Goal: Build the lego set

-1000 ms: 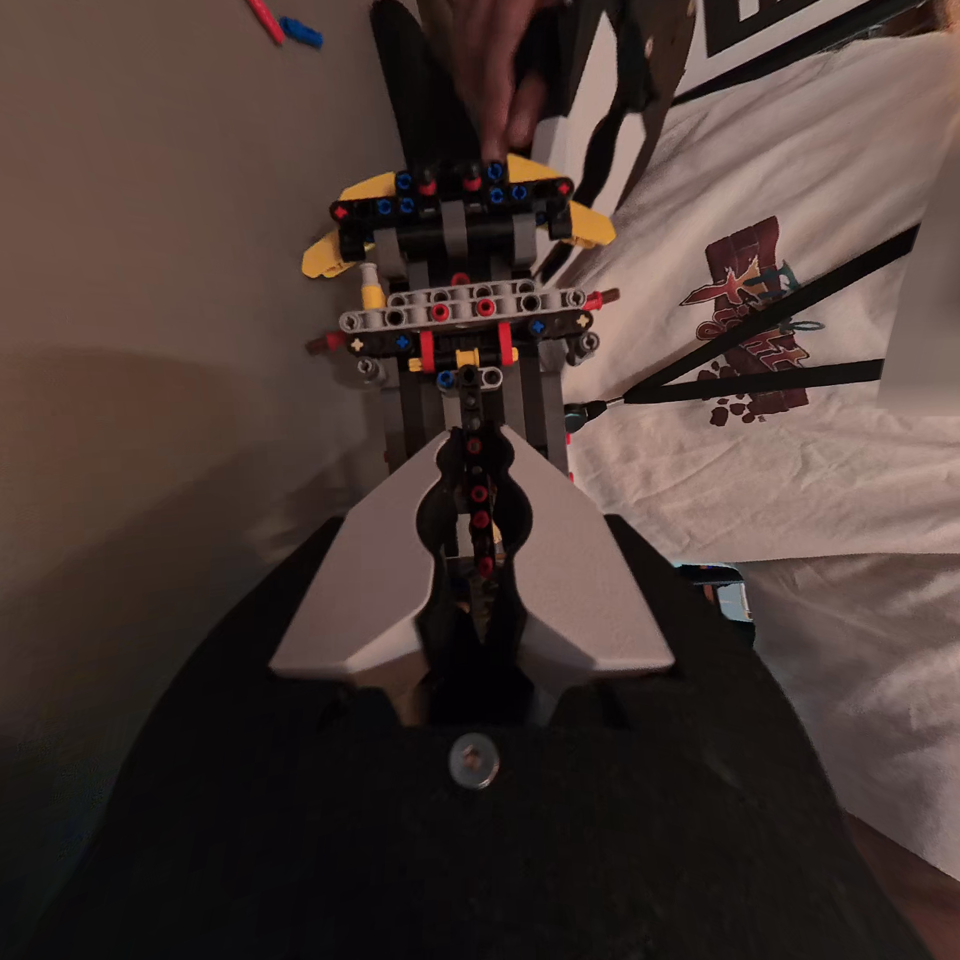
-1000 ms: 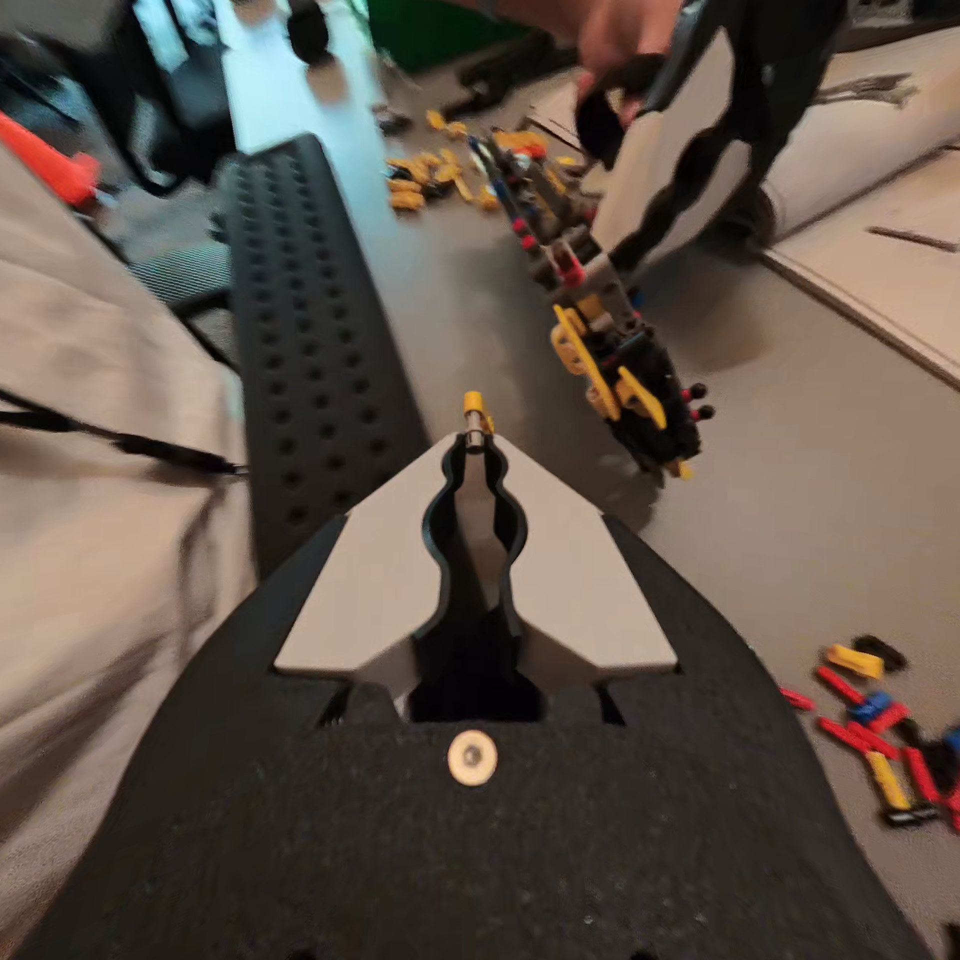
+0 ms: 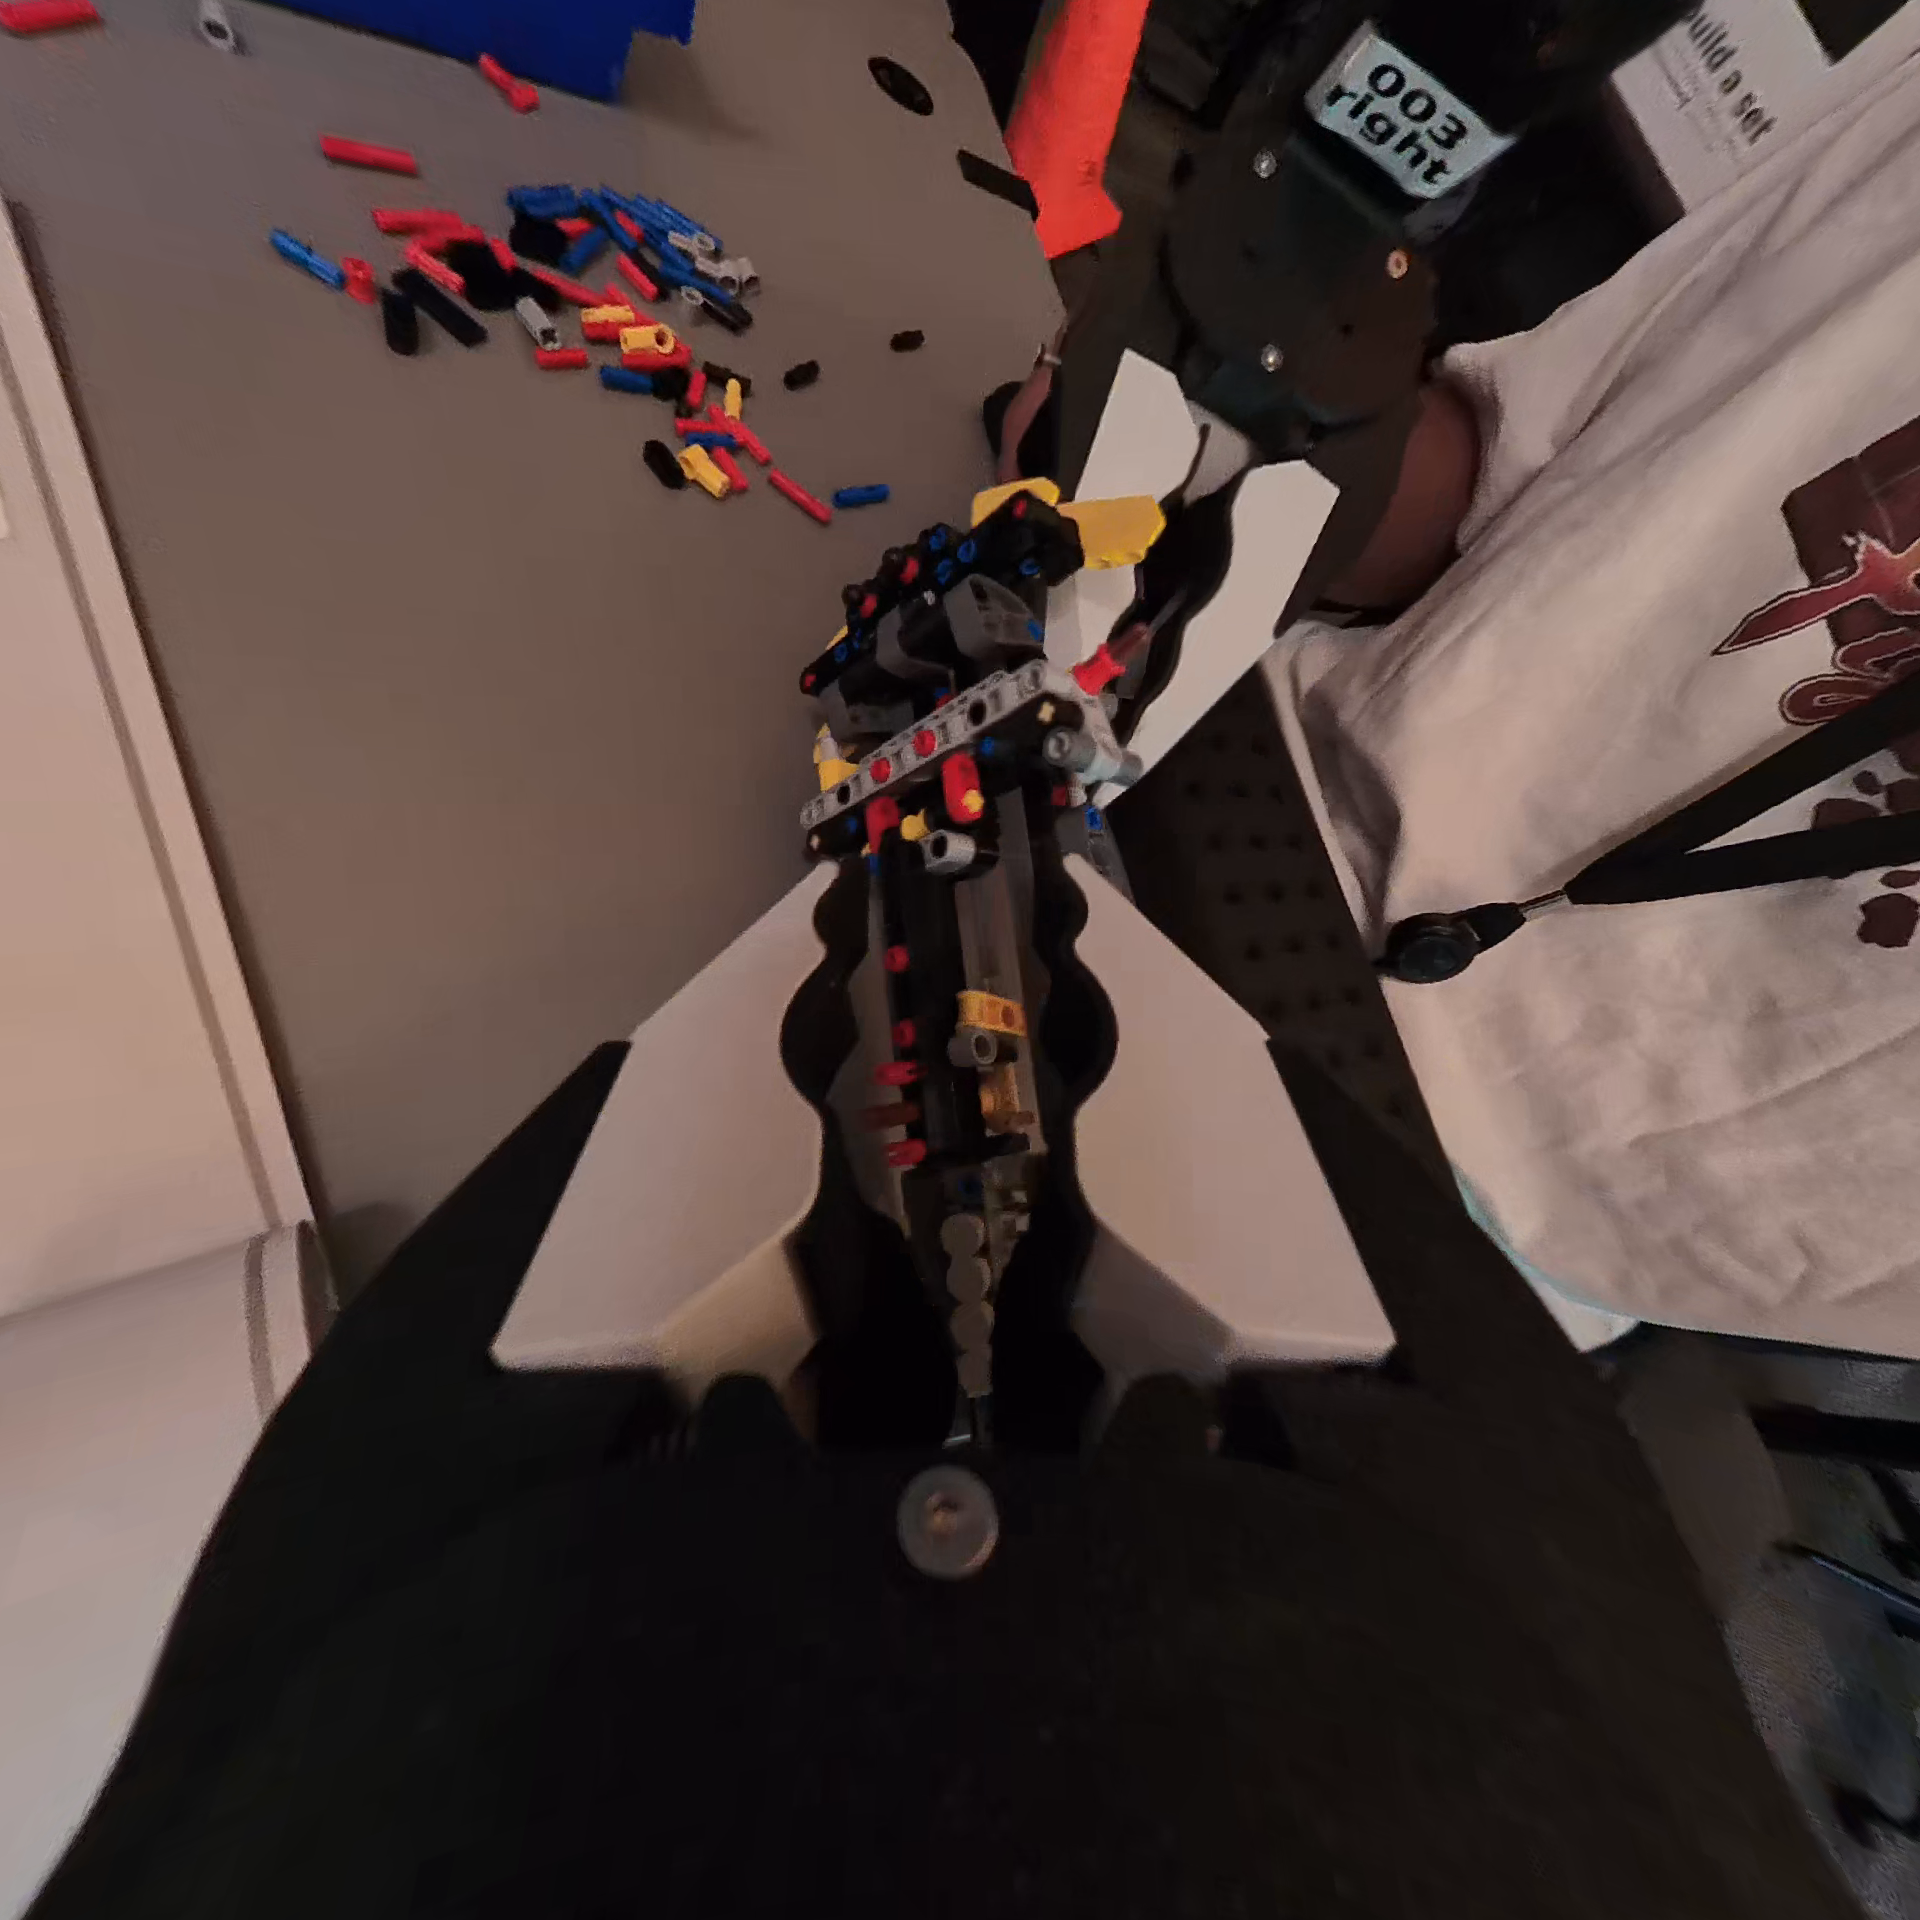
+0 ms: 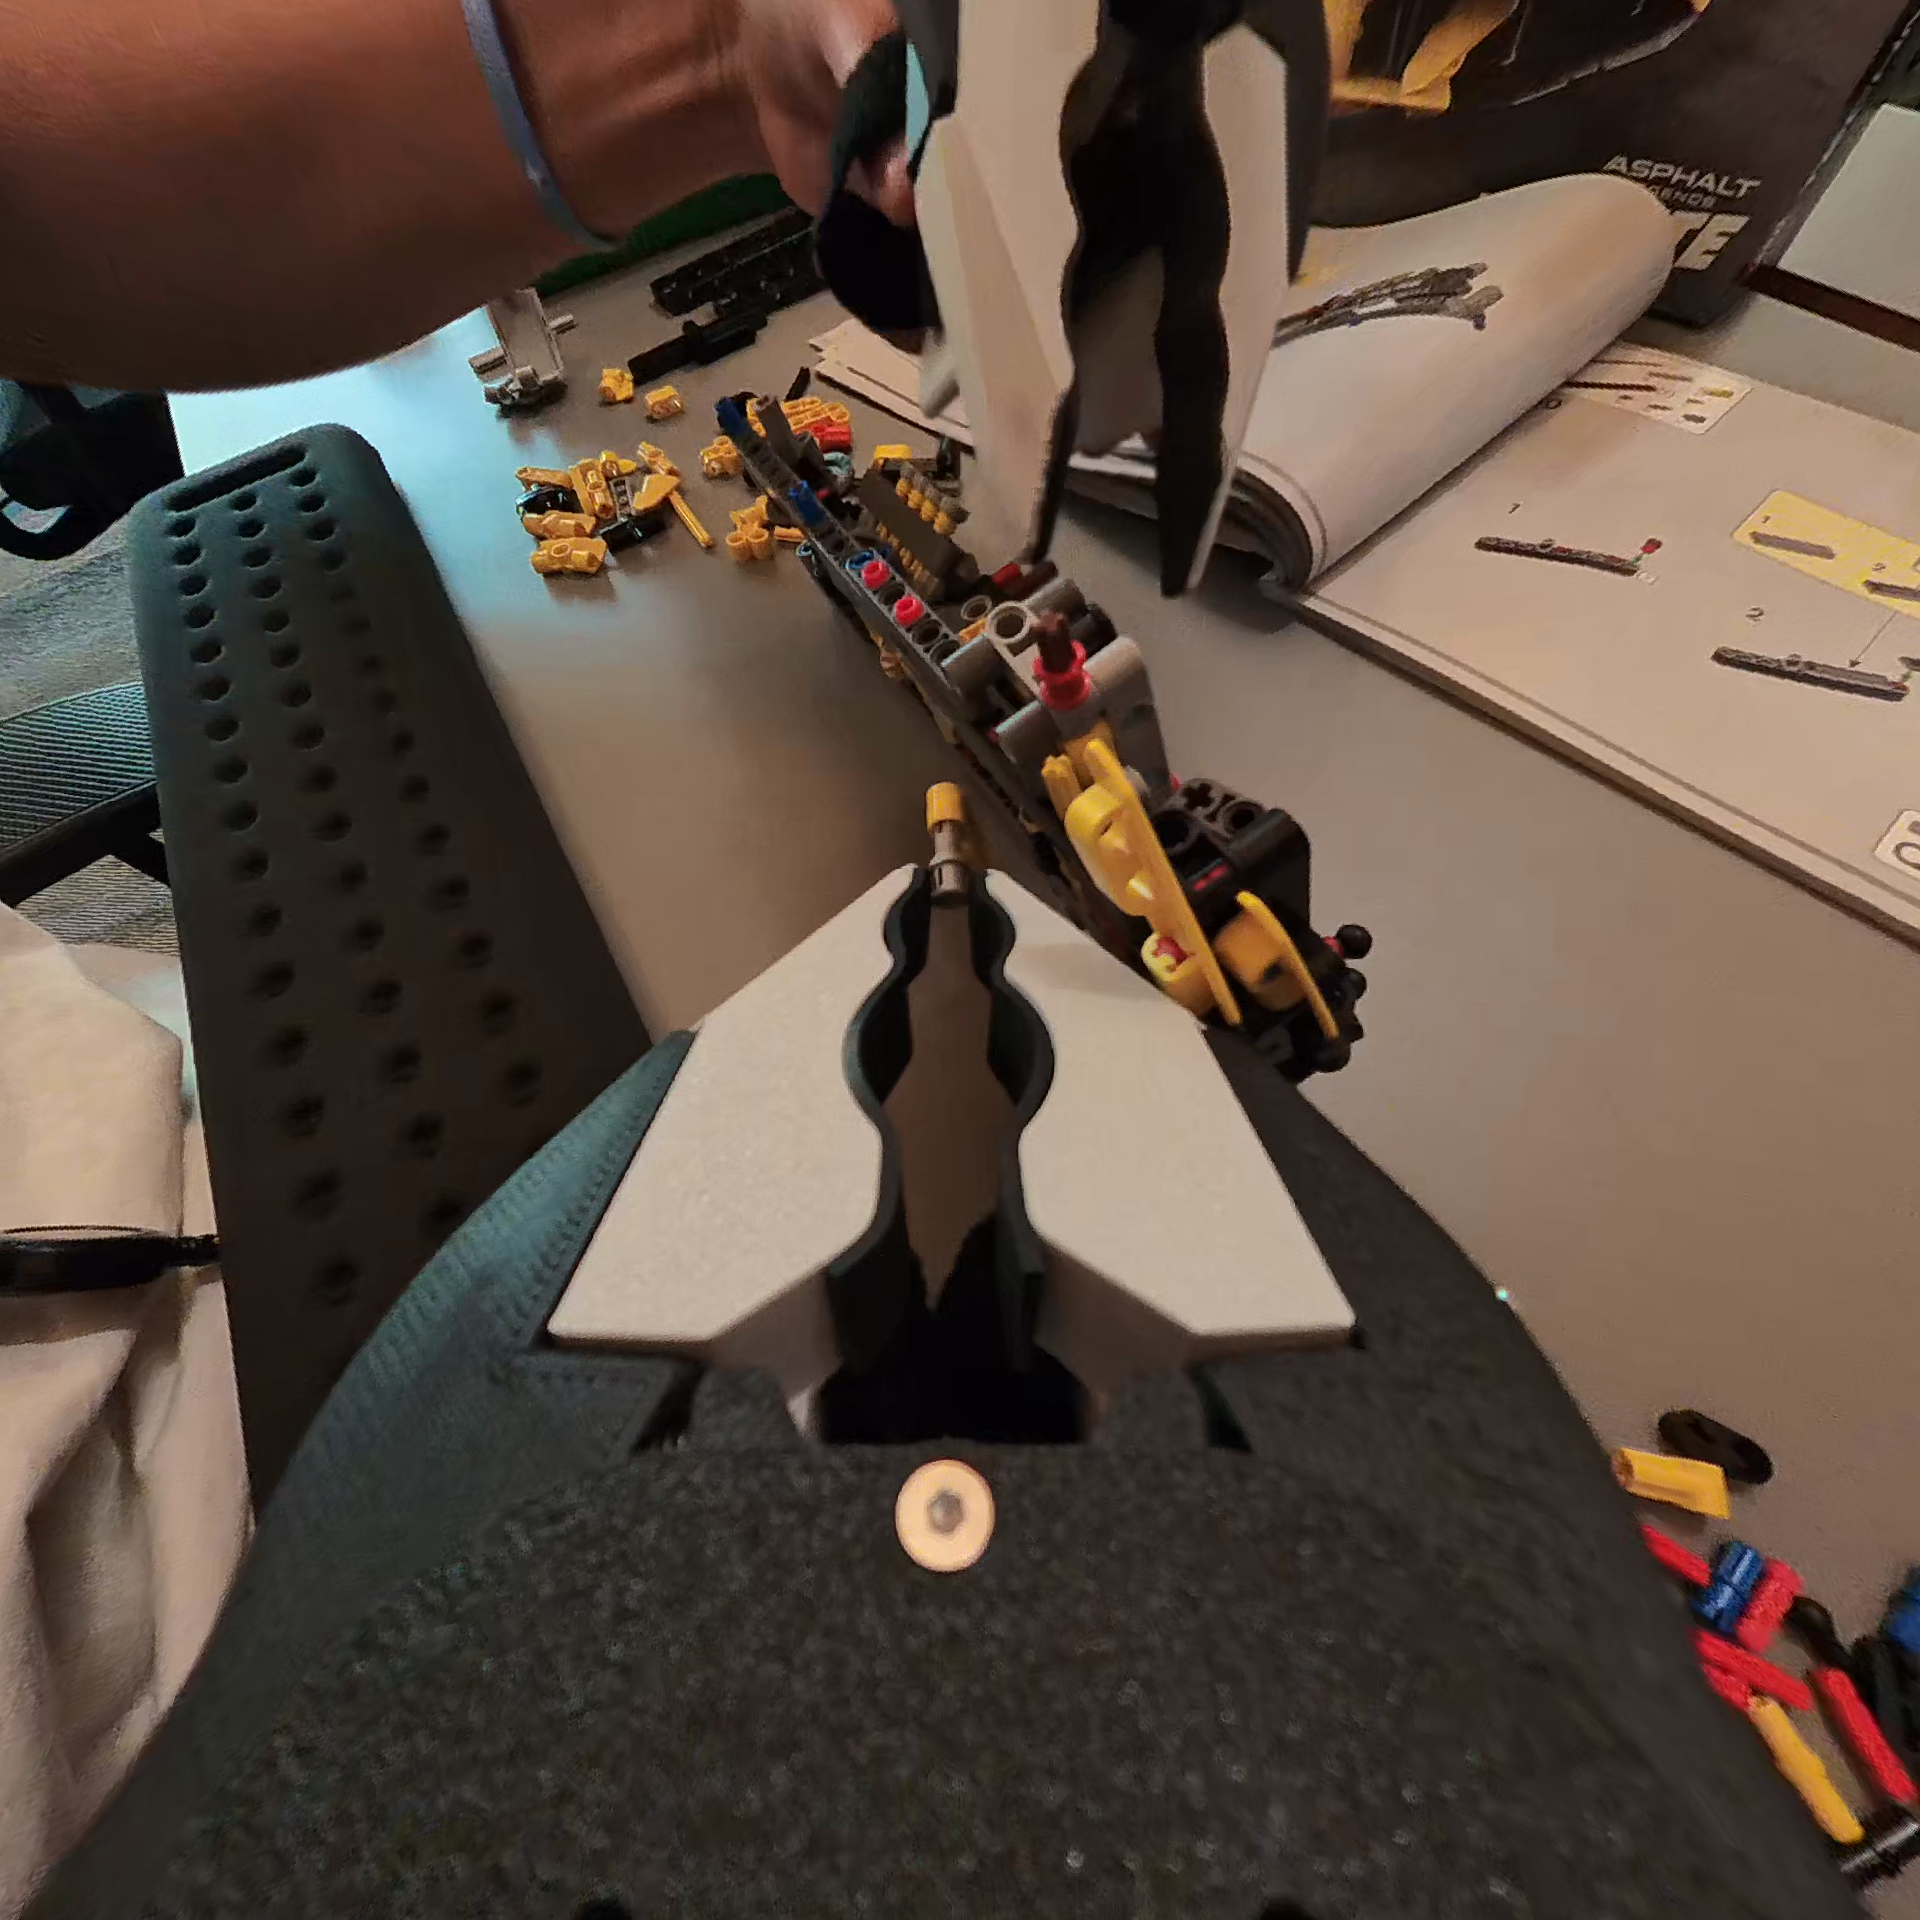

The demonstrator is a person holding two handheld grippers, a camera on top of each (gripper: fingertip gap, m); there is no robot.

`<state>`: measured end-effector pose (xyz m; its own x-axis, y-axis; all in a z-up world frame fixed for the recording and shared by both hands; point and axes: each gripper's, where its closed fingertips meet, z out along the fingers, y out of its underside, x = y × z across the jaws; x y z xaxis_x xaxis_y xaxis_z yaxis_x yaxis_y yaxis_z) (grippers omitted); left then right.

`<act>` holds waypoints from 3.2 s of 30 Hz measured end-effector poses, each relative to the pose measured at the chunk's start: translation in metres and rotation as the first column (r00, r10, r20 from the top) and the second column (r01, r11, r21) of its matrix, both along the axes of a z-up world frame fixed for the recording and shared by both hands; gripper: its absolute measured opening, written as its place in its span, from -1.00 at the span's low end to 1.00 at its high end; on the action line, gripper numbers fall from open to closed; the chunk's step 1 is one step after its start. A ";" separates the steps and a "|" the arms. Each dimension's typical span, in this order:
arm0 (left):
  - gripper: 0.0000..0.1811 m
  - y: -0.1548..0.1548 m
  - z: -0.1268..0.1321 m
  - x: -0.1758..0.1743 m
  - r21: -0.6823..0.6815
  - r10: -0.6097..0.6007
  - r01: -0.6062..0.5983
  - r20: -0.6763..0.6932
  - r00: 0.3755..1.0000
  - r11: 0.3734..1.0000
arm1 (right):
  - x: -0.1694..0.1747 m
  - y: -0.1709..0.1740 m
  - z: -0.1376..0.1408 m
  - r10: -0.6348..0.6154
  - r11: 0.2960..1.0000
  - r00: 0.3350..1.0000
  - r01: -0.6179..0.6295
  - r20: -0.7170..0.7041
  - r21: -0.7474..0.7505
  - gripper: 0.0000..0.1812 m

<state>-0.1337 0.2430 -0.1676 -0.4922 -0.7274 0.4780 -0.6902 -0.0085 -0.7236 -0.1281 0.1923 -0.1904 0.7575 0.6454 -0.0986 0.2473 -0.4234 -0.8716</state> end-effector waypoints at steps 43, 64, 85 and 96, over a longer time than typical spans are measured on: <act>-0.93 -0.020 -0.027 -0.007 0.647 0.078 -0.172 0.171 0.982 0.743 | 0.033 0.005 0.046 0.080 0.483 0.898 -0.414 -0.432 -0.771 -0.94; -0.93 -0.020 -0.027 -0.006 0.652 0.083 -0.175 0.170 0.982 0.738 | 0.036 0.005 0.033 0.227 0.530 0.956 -0.280 -0.184 -0.800 -0.87; -0.93 -0.020 -0.028 -0.007 0.657 0.085 -0.172 0.162 0.983 0.734 | 0.028 0.000 0.036 0.252 0.609 0.965 -0.217 -0.074 -0.763 -0.71; -0.93 -0.020 -0.028 -0.007 0.652 0.070 -0.167 0.172 0.983 0.739 | 0.031 -0.004 0.043 0.248 0.541 0.950 -0.298 -0.189 -0.786 -0.64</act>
<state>-0.1405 0.2226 -0.1954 -0.4010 -0.8926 -0.2062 -0.6182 0.4298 -0.6581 -0.0971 0.1886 -0.1479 0.5366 0.4577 -0.7089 0.4413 -0.8683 -0.2266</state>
